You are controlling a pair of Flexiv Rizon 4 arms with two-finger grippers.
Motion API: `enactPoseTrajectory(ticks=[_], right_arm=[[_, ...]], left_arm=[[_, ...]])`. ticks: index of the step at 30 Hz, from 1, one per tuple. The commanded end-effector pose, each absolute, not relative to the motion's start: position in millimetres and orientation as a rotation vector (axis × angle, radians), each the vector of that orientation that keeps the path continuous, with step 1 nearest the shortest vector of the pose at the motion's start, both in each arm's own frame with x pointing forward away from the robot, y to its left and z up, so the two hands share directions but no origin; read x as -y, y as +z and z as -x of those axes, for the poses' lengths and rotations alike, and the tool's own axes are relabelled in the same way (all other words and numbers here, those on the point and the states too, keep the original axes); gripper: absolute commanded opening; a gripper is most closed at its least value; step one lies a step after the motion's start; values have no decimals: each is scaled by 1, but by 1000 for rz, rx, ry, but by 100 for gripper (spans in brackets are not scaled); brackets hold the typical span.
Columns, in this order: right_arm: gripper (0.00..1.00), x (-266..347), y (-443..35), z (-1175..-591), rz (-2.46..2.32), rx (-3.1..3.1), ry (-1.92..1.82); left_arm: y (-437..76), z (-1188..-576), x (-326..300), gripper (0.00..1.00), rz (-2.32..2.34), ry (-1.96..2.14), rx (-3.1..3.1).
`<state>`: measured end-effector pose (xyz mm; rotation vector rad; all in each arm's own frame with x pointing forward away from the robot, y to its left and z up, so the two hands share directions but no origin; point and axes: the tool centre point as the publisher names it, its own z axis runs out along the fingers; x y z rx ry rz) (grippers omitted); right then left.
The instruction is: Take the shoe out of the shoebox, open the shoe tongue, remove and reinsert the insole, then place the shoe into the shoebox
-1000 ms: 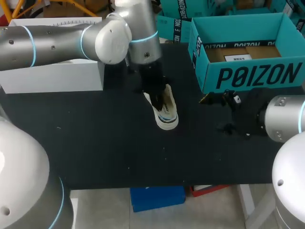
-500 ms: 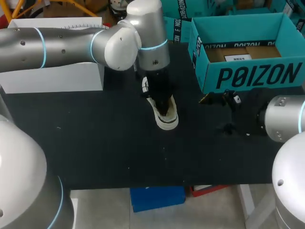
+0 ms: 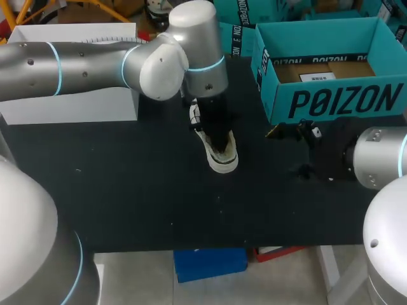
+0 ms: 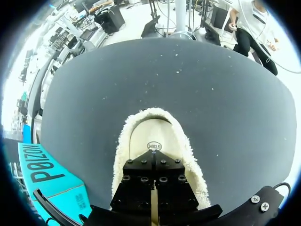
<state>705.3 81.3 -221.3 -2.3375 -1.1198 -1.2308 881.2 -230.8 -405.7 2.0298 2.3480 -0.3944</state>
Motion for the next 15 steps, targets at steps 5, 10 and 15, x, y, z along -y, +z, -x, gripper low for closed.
enactPoseTrajectory(ticks=[5, 10, 15], right_arm=[[100, -84, -227, -699, 2442, 1035, -1370], [100, -84, -227, -699, 2442, 1035, -1370], [100, -84, -227, -699, 2442, 1035, -1370]], left_arm=[[-349, -871, 209, 0, -2025, -286, -2369], [-331, -871, 195, 0, -1986, -229, -2400], [-325, -877, 178, 39, -1907, -206, -2442]])
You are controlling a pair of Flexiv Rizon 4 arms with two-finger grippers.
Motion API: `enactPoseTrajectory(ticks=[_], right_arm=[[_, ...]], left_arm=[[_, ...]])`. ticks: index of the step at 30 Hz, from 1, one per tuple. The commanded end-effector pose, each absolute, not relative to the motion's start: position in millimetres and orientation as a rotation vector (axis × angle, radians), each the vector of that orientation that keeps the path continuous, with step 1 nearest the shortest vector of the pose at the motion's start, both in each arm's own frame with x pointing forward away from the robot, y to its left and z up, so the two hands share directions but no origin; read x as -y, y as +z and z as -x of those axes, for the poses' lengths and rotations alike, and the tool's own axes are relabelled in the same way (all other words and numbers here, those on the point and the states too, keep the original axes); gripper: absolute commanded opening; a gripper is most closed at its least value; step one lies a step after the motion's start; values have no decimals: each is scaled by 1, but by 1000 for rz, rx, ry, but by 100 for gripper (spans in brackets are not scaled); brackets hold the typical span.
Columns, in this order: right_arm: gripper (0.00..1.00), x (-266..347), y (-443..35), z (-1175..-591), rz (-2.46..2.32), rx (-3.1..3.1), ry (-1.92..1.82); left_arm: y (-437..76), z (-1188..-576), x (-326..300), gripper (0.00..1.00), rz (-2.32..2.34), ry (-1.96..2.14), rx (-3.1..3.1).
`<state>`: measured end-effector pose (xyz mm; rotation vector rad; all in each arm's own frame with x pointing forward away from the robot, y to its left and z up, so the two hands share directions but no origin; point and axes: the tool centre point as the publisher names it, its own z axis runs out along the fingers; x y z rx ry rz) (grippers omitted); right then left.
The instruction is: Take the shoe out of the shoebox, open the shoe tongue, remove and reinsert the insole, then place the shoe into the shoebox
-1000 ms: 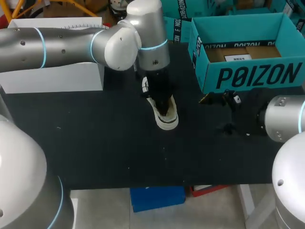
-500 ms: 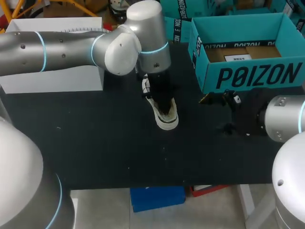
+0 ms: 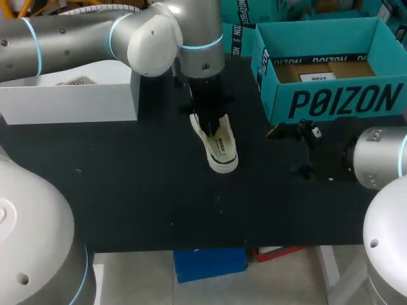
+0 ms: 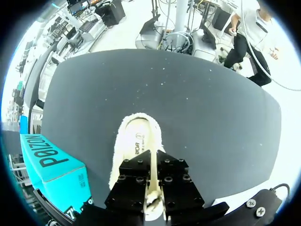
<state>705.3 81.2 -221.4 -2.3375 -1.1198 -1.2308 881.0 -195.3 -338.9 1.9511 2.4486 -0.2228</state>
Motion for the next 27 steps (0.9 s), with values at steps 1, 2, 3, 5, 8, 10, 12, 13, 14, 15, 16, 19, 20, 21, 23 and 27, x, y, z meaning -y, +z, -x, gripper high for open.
enactPoseTrajectory(ticks=[1, 2, 3, 5, 8, 10, 12, 13, 14, 15, 16, 19, 20, 21, 23, 27], right_arm=[[100, -84, -227, -699, 2442, 1035, -1370], [100, -84, -227, -699, 2442, 1035, -1370], [100, -84, -227, -699, 2442, 1035, -1370], [100, -84, -227, -699, 2442, 1035, -1370], [100, -84, -227, -699, 2442, 1035, -1370], [100, -84, -227, -699, 2442, 1035, -1370], [100, -84, -227, -699, 2442, 1035, -1370], [100, -84, -227, -699, 2442, 1035, -1370], [100, -84, -227, -699, 2442, 1035, -1370], [100, -84, -227, -699, 2442, 1035, -1370], [100, -84, -227, -699, 2442, 1035, -1370], [100, -84, -227, -699, 2442, 1035, -1370], [100, -84, -227, -699, 2442, 1035, -1370], [100, -84, -227, -699, 2442, 1035, -1370], [100, -84, -227, -699, 2442, 1035, -1370], [100, -84, -227, -699, 2442, 1035, -1370]], left_arm=[[-325, -878, 175, 46, -1893, -198, -2453], [-325, -879, 173, 71, -1883, -191, -2457], [-325, -881, 170, 90, -1876, -188, -2461], [-326, -884, 167, 92, -1858, -184, -2470], [-327, -887, 163, 94, -1842, -174, -2477], [-327, -888, 162, 100, -1832, -167, -2473], [-325, -888, 162, 100, -1822, -179, -2468], [-324, -889, 161, 100, -1819, -178, -2463], [-322, -889, 161, 100, -1814, -180, -2458], [-321, -889, 161, 100, -1811, -183, -2455], [-319, -891, 160, 100, -1798, -191, -2447], [-314, -898, 159, 51, -1743, -225, -2414], [-313, -900, 159, 34, -1721, -237, -2406], [-312, -903, 159, 7, -1702, -248, -2401], [-311, -909, 159, 0, -1670, -260, -2398], [-312, -923, 158, 0, -1597, -285, -2392]])
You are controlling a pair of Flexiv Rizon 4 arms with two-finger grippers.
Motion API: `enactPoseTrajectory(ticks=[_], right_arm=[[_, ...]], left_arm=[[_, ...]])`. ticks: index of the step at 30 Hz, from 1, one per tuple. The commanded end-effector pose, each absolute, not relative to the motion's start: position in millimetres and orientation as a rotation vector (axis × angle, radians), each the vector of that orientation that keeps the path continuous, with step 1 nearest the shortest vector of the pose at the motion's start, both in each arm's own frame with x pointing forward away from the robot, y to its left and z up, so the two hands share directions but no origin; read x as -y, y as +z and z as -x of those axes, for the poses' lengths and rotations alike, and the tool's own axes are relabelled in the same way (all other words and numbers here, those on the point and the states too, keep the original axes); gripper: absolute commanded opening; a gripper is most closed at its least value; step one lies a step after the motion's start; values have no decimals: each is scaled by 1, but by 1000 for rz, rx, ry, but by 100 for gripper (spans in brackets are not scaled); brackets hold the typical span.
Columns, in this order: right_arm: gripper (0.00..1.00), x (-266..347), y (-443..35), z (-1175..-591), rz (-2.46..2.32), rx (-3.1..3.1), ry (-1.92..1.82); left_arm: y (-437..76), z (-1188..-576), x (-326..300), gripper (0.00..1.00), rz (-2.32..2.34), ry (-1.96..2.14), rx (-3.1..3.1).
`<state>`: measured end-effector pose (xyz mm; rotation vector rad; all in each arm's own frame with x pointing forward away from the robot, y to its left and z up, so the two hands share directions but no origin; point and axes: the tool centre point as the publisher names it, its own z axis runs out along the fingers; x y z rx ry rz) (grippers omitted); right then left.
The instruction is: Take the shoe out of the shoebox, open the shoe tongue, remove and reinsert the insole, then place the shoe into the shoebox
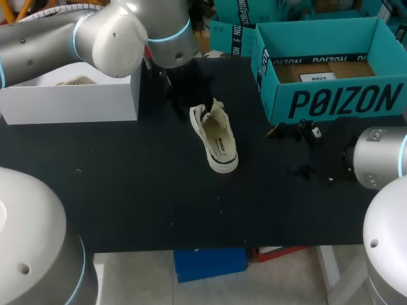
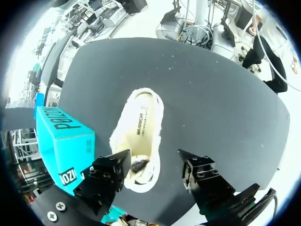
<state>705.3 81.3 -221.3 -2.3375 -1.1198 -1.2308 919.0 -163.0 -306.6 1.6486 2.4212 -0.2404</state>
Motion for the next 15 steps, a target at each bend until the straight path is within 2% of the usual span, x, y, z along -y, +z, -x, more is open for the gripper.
enactPoseTrajectory(ticks=[1, 15], right_arm=[[100, -84, -227, -699, 2442, 1035, -1370], [100, -84, -227, -699, 2442, 1035, -1370]], left_arm=[[-313, -926, 158, 0, -1581, -287, -2393], [-325, -972, 174, 0, -1263, -344, -2442]])
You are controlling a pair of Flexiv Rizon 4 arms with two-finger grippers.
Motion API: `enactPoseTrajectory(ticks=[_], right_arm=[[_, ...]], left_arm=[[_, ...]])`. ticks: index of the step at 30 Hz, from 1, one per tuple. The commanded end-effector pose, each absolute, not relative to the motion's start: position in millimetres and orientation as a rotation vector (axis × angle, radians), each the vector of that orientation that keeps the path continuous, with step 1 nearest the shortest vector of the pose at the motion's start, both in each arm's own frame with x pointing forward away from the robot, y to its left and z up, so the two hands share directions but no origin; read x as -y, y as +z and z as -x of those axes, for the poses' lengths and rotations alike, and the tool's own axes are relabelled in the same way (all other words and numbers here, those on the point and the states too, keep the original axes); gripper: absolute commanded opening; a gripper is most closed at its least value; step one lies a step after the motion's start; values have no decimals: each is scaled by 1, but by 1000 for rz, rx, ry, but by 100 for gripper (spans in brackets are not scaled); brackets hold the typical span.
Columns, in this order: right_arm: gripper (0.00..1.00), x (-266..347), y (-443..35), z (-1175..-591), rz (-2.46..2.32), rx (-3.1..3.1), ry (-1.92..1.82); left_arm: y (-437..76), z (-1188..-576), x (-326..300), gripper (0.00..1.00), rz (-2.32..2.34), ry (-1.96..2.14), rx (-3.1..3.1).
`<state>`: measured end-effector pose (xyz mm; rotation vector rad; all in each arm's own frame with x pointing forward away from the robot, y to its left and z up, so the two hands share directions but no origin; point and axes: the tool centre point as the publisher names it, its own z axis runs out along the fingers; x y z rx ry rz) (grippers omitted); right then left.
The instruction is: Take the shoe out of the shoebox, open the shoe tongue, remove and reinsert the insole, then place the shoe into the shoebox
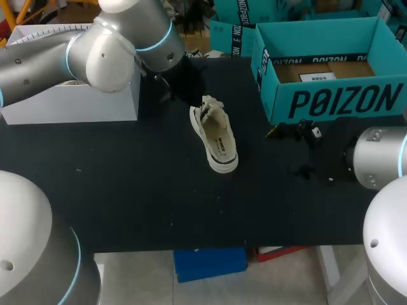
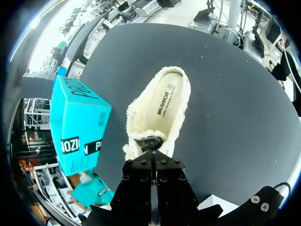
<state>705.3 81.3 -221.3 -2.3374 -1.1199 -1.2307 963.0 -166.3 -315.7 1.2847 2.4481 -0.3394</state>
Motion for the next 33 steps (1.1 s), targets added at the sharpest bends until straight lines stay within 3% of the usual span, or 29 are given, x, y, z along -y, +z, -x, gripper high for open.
enactPoseTrajectory(ticks=[1, 17, 33], right_arm=[[100, -84, -227, -699, 2442, 1035, -1370], [100, -84, -227, -699, 2442, 1035, -1370], [100, -84, -227, -699, 2442, 1035, -1370]], left_arm=[[-328, -974, 176, 0, -1257, -353, -2443], [-338, -983, 208, 0, -1228, -484, -2419], [-341, -959, 189, 0, -1204, -558, -2453]])
